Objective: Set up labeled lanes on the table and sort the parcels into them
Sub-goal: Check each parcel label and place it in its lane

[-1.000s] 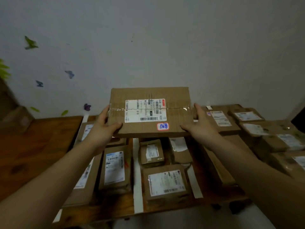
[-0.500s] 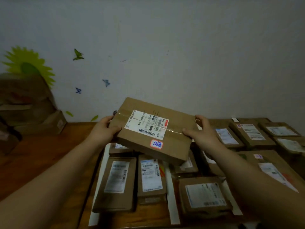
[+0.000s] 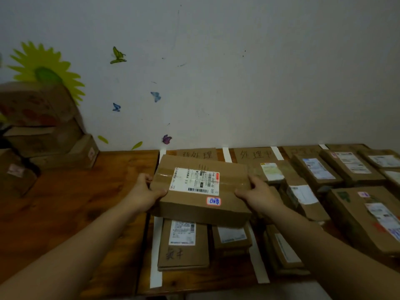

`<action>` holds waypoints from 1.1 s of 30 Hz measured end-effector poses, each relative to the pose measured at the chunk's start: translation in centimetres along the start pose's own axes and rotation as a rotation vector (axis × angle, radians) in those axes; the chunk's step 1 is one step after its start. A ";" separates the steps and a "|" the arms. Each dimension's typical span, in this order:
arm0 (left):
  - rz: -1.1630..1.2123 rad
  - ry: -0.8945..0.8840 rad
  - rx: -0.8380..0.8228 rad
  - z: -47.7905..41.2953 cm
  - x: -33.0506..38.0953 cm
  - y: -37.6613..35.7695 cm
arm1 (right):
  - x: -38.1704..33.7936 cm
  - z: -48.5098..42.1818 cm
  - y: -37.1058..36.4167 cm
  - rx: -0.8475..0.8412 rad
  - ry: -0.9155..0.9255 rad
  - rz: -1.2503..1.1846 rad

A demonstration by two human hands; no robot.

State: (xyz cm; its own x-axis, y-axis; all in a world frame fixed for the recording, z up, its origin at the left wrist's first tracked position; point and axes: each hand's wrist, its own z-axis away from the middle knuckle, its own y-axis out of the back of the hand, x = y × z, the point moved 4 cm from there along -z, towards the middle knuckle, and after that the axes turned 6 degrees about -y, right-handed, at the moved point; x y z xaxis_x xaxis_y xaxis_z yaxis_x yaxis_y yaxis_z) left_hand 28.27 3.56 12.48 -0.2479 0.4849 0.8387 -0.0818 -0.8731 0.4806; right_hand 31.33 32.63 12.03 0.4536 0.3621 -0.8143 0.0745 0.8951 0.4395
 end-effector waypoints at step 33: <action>-0.809 -0.277 -0.087 8.8 -4.8 -4.7 | 5.5 7.4 -0.6 0.154 0.297 0.882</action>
State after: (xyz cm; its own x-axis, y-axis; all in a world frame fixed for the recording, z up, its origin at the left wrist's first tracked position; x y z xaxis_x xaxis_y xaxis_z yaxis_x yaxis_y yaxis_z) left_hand 38.33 5.80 8.46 0.1622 0.9449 0.2842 -0.2083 -0.2488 0.9459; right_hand 40.31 32.19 10.12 0.1589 0.9630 -0.2176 -0.0612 0.2296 0.9714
